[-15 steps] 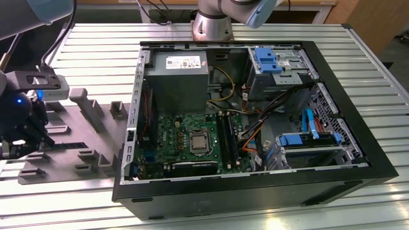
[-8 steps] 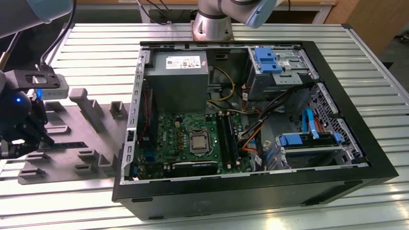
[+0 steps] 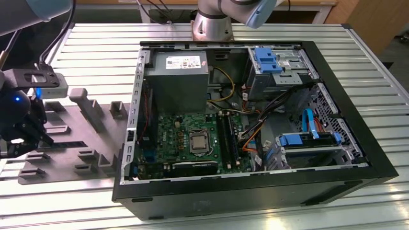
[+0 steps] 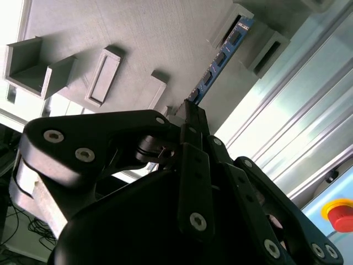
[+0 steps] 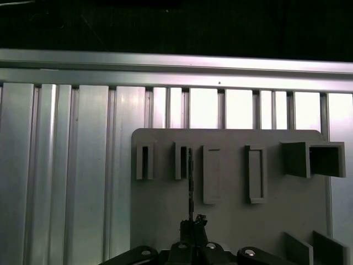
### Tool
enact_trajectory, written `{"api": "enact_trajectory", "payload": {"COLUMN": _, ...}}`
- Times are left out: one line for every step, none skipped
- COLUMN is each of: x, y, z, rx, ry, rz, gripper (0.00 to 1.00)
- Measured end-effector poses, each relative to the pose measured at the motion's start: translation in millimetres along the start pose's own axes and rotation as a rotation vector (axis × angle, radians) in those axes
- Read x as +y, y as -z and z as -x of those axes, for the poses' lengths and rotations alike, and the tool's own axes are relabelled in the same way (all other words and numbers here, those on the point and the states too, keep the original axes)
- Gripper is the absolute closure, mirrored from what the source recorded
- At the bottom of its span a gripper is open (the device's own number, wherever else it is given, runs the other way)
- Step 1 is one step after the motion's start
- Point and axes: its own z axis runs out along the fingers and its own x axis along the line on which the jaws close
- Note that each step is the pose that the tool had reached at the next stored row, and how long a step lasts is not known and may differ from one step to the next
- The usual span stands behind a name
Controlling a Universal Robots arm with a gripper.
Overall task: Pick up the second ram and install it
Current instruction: 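Pick up the second ram and move it above second insertion slot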
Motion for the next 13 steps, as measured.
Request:
{"api": "enact_trajectory", "payload": {"x": 0.0, "y": 0.3, "z": 0.0, "rx": -0.0001, "ry": 0.000, "rz": 0.0000, "gripper": 0.89}}
{"api": "enact_trajectory", "payload": {"x": 0.0, "y": 0.6, "z": 0.0, "rx": -0.0002, "ry": 0.000, "rz": 0.0000, "gripper": 0.89}}
{"api": "enact_trajectory", "payload": {"x": 0.0, "y": 0.9, "z": 0.1, "rx": -0.0004, "ry": 0.000, "rz": 0.0000, "gripper": 0.89}}
{"api": "enact_trajectory", "payload": {"x": 0.1, "y": 1.2, "z": 0.1, "rx": -0.0004, "ry": 0.000, "rz": 0.0000, "gripper": 0.89}}
{"api": "enact_trajectory", "payload": {"x": 0.1, "y": 1.5, "z": 0.1, "rx": -0.0005, "ry": 0.000, "rz": 0.0000, "gripper": 0.89}}
{"api": "enact_trajectory", "payload": {"x": 0.1, "y": 1.8, "z": 0.1, "rx": -0.0007, "ry": 0.000, "rz": 0.0000, "gripper": 0.89}}
{"api": "enact_trajectory", "payload": {"x": 0.1, "y": 2.1, "z": 0.1, "rx": -0.0008, "ry": 0.000, "rz": 0.0000, "gripper": 0.89}}
{"api": "enact_trajectory", "payload": {"x": 0.1, "y": 2.3, "z": 0.1, "rx": -0.0009, "ry": 0.000, "rz": -0.0001, "gripper": 0.89}}
{"api": "enact_trajectory", "payload": {"x": 0.1, "y": 2.6, "z": 0.2, "rx": -0.0011, "ry": 0.000, "rz": 0.0000, "gripper": 0.89}}
{"api": "enact_trajectory", "payload": {"x": 0.1, "y": 2.9, "z": 0.2, "rx": -0.0012, "ry": 0.000, "rz": -0.0001, "gripper": 0.89}}
{"api": "enact_trajectory", "payload": {"x": 0.1, "y": 3.2, "z": 0.2, "rx": -0.0013, "ry": 0.000, "rz": 0.0000, "gripper": 0.89}}
{"api": "enact_trajectory", "payload": {"x": 0.2, "y": 3.5, "z": 0.2, "rx": -0.0013, "ry": 0.000, "rz": 0.0000, "gripper": 0.89}}
{"api": "enact_trajectory", "payload": {"x": 0.2, "y": 3.7, "z": 0.2, "rx": -0.0014, "ry": 0.000, "rz": 0.0000, "gripper": 0.89}}
